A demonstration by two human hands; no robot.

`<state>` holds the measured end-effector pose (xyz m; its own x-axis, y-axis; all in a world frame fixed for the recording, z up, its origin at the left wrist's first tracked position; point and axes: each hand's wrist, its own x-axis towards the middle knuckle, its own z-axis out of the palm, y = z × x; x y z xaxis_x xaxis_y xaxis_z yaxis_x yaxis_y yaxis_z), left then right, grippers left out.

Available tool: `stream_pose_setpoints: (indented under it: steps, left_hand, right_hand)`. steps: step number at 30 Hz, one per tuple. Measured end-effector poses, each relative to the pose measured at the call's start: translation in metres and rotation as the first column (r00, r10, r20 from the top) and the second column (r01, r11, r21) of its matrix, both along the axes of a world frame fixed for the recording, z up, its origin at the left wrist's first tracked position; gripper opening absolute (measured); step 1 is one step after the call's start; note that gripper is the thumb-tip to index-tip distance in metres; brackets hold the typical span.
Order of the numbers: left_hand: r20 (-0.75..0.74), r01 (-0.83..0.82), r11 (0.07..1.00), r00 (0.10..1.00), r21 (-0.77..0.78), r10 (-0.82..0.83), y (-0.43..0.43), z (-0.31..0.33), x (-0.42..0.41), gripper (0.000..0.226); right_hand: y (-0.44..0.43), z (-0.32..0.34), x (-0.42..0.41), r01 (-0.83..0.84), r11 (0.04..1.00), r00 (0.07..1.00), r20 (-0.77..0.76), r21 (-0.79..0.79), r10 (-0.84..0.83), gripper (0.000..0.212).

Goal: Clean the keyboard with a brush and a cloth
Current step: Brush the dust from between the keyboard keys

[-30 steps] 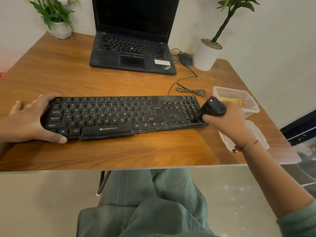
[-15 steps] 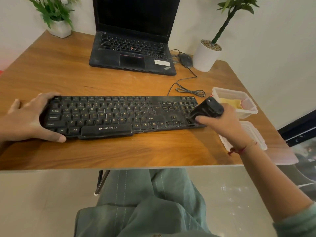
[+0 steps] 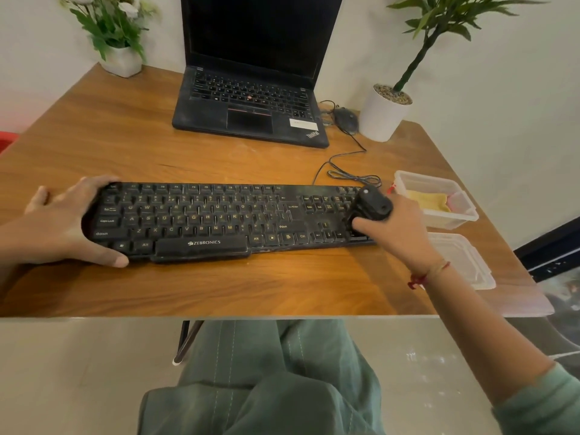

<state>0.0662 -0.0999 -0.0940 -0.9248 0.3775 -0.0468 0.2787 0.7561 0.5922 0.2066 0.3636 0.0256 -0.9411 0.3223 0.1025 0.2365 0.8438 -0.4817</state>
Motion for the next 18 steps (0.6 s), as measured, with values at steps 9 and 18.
stream_pose_setpoints:
  steps: [9,18]
  left_hand:
    - [0.127,0.003,0.995,0.992,-0.102,0.01,0.022,0.048,0.028,0.117]
    - [0.128,0.03,0.99,0.992,-0.141,-0.012,0.022,0.052,0.038,0.154]
  right_hand:
    - [-0.003,0.004,0.004,0.036,0.991,0.984,-0.175,0.128,-0.013,0.031]
    - [-0.078,0.002,0.01,-0.257,0.887,0.966,-0.12,-0.383,0.228,0.028]
